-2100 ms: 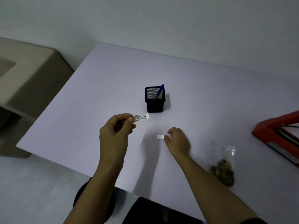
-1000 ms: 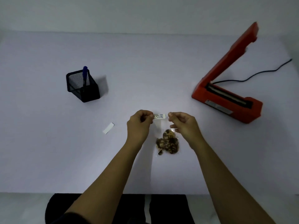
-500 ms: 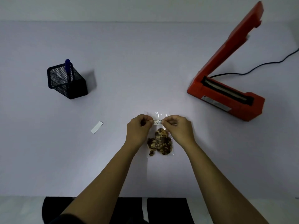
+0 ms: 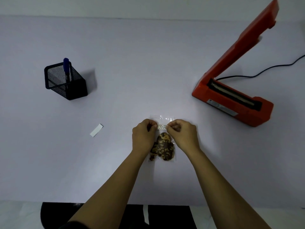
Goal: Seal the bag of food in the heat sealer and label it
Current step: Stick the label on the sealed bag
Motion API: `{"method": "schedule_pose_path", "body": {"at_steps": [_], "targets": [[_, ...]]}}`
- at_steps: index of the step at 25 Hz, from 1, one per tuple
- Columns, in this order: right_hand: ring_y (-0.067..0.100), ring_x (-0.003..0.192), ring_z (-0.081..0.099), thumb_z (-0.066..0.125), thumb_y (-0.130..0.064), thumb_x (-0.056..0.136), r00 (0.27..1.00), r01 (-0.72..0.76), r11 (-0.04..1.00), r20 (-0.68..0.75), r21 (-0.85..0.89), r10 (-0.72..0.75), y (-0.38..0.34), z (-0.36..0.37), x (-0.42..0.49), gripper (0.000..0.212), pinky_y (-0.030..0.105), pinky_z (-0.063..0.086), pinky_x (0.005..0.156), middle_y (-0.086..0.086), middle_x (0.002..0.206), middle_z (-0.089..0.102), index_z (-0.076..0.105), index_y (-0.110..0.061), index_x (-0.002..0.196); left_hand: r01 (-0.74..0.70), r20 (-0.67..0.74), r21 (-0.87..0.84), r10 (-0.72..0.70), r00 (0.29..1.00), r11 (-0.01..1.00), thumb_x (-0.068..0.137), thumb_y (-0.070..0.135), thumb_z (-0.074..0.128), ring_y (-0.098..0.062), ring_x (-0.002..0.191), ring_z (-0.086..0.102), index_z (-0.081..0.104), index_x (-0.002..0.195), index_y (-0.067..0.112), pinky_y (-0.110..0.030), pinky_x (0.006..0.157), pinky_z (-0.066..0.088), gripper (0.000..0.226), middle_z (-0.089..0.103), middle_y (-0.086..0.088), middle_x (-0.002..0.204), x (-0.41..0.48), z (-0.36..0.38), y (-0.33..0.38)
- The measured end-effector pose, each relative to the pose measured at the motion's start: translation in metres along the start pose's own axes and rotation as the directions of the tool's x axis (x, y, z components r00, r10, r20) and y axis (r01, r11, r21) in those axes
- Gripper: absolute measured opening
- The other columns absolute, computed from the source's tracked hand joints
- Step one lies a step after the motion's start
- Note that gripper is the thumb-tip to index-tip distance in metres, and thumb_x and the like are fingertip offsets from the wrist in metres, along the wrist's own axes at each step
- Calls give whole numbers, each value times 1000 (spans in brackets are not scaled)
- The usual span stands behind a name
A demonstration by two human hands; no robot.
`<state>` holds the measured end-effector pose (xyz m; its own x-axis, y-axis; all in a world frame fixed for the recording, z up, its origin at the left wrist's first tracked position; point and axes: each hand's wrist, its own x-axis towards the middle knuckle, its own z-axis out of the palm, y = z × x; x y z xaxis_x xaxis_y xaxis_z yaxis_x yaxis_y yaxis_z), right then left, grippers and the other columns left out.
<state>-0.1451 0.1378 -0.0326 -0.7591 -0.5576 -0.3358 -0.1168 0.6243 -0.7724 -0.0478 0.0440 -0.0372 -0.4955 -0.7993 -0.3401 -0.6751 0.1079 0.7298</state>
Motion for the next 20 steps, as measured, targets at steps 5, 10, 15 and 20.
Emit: {"method": "schedule_pose_path", "body": {"at_steps": [5, 10, 15, 20], "targets": [[9, 69, 63, 70, -15, 79, 1000, 19, 1000, 5, -13, -19, 1, 0, 1, 8, 11, 46, 64, -1, 76, 70, 71, -11, 85, 13, -14, 36, -13, 1000, 999, 90, 17, 58, -14, 85, 62, 68, 96, 12, -18, 72, 39, 13, 72, -2, 94, 1, 3, 1], [11, 69, 61, 69, -15, 78, 999, 47, 989, -17, -137, -50, -2, 2, 0, 7, 19, 50, 68, 1, 76, 68, 70, -11, 84, -59, -34, 160, 66, 997, 985, 91, 16, 53, -18, 84, 62, 66, 97, 13, -23, 68, 40, 14, 70, -3, 94, 0, 9, 1], [12, 69, 61, 71, -16, 77, 998, 40, 988, -48, -148, -48, -1, 4, 1, 19, 21, 48, 68, -3, 76, 62, 64, -14, 94, -139, -67, 230, 158, 985, 963, 92, 16, 51, -22, 88, 60, 59, 108, 10, -26, 68, 41, 19, 64, -6, 103, -6, 12, 1], [10, 66, 59, 67, -17, 76, 997, 25, 987, -71, -159, -37, -1, 4, 3, 13, 21, 50, 70, -5, 73, 61, 66, -14, 88, -51, -86, 183, 67, 994, 982, 88, 19, 55, -22, 87, 60, 55, 108, 13, -29, 71, 43, 21, 65, -4, 101, 1, 8, 0]]}}
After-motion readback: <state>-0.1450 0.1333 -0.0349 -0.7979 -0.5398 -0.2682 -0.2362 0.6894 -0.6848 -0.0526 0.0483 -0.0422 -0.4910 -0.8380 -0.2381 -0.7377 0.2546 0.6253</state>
